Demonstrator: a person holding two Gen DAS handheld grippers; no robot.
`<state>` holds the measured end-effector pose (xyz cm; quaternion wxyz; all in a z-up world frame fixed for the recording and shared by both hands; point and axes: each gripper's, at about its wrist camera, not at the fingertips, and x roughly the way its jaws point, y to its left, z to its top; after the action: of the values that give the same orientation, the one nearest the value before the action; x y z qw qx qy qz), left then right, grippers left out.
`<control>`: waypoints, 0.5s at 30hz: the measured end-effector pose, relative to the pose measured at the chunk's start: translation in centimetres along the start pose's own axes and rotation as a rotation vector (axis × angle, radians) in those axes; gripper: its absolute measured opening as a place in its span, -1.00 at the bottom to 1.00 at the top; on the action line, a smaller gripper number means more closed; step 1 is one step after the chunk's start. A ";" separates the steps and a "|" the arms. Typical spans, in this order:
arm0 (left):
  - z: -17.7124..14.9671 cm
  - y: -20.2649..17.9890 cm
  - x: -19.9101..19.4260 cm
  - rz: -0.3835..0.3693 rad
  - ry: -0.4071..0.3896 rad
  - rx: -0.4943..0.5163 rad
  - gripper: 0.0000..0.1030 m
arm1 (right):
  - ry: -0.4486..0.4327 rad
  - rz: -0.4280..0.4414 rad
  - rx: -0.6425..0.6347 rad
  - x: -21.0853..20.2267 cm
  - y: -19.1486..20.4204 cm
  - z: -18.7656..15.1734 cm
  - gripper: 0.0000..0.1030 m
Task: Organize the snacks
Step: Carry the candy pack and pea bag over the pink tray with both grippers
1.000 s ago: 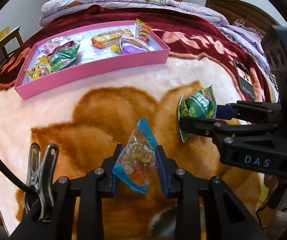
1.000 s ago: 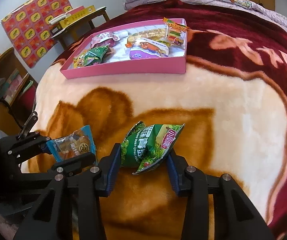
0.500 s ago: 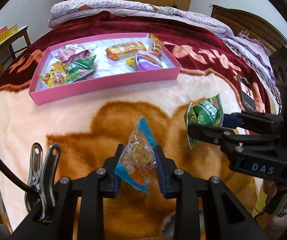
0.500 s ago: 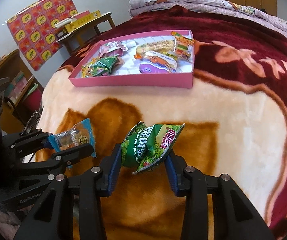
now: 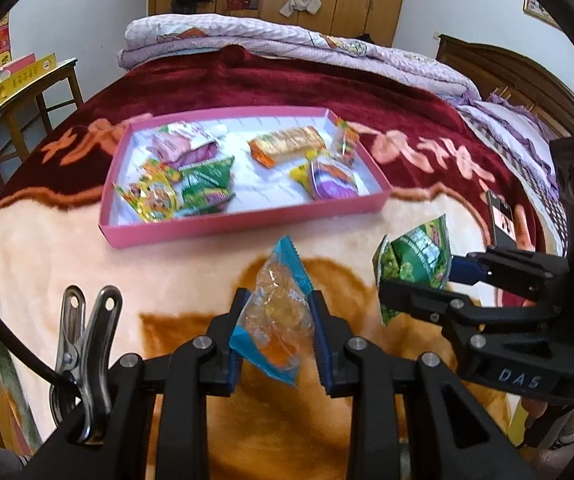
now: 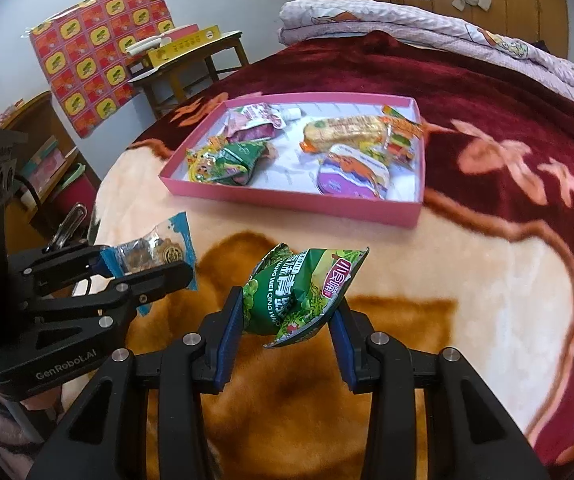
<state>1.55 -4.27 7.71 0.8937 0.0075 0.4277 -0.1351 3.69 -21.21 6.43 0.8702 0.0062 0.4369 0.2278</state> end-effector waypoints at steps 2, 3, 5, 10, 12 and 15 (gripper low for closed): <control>0.5 0.3 -0.2 0.000 -0.011 -0.002 -0.42 | -0.002 -0.001 -0.006 0.0 0.2 0.4 -0.19; 0.7 0.3 -0.3 0.001 -0.014 -0.002 -0.42 | -0.003 -0.001 -0.008 0.0 0.3 0.6 -0.19; 1.1 0.5 -0.4 0.002 -0.021 -0.003 -0.42 | -0.008 -0.002 -0.014 0.0 0.4 1.1 -0.19; 2.3 0.7 -0.6 0.008 -0.037 -0.001 -0.42 | -0.018 -0.006 -0.014 0.0 0.3 2.3 -0.19; 2.8 0.7 -0.6 0.012 -0.044 0.000 -0.42 | -0.023 -0.008 -0.011 0.0 0.0 2.7 -0.19; 3.7 0.8 -0.6 0.018 -0.053 0.002 -0.42 | -0.032 -0.010 -0.003 -0.1 -0.3 3.4 -0.19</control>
<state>4.17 -3.81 10.44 0.9059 0.0087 0.4036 -0.1276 6.36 -20.87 8.50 0.8781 0.0064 0.4228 0.2238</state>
